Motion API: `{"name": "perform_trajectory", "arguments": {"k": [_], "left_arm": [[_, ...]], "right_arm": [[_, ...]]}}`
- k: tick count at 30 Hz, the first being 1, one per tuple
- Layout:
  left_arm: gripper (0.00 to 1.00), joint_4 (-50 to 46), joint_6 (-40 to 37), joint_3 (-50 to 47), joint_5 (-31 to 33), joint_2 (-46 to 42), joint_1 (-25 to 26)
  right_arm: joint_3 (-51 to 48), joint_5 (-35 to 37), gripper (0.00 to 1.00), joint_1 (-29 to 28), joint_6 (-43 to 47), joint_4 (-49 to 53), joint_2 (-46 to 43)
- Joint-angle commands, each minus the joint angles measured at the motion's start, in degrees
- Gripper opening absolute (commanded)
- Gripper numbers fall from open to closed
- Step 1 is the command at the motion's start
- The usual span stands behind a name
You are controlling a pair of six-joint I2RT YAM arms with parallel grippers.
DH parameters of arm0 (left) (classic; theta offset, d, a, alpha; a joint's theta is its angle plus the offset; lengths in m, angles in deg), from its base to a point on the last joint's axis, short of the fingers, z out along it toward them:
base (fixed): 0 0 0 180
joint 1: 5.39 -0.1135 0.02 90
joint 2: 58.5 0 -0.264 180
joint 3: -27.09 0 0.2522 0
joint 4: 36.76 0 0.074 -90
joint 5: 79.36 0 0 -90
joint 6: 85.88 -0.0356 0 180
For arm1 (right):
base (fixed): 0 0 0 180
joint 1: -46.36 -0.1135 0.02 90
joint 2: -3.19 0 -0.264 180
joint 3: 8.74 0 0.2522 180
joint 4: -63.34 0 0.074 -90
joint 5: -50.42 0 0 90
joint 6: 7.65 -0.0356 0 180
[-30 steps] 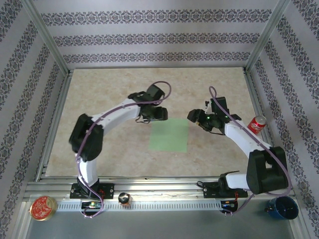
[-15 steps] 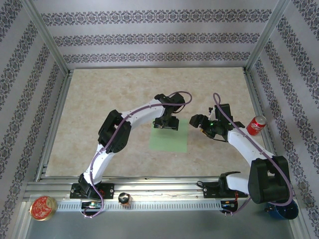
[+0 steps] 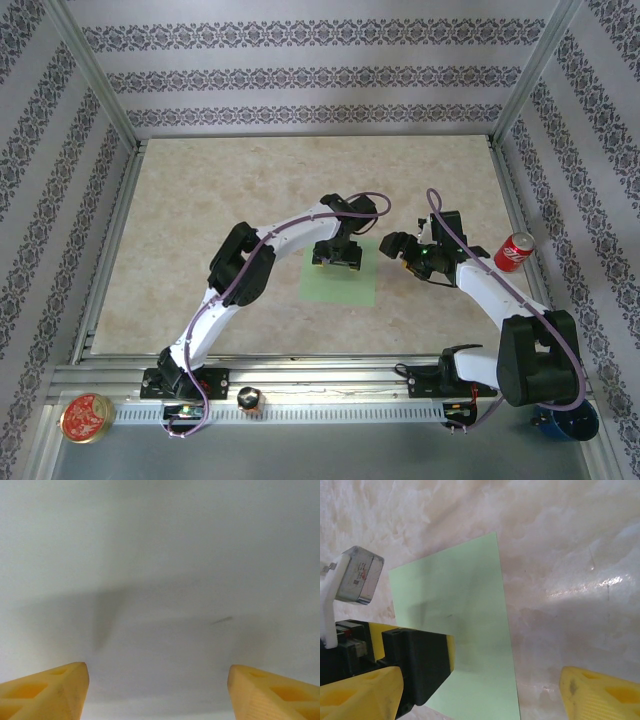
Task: Fold a paper plane with a square sheet of paper (pick it up from the middle)
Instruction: First fold the square sheet of paper in half at the center of the table.
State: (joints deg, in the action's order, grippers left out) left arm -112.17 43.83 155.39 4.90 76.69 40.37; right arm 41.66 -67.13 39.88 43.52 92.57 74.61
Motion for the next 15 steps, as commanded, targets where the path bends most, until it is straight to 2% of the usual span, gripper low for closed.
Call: {"name": "perform_trajectory", "arguments": {"k": [1,15], "left_arm": [[0.74,-3.39,1.43,2.20,0.67,1.01,0.80],[0.74,-6.47,1.89,2.38,2.93,5.82,1.87]], "right_arm": [[-0.62,-0.84,0.82,0.62,0.84,-1.16,0.55],[-1.40,-0.22,0.83,0.89,0.86,-1.31,0.22]]}}
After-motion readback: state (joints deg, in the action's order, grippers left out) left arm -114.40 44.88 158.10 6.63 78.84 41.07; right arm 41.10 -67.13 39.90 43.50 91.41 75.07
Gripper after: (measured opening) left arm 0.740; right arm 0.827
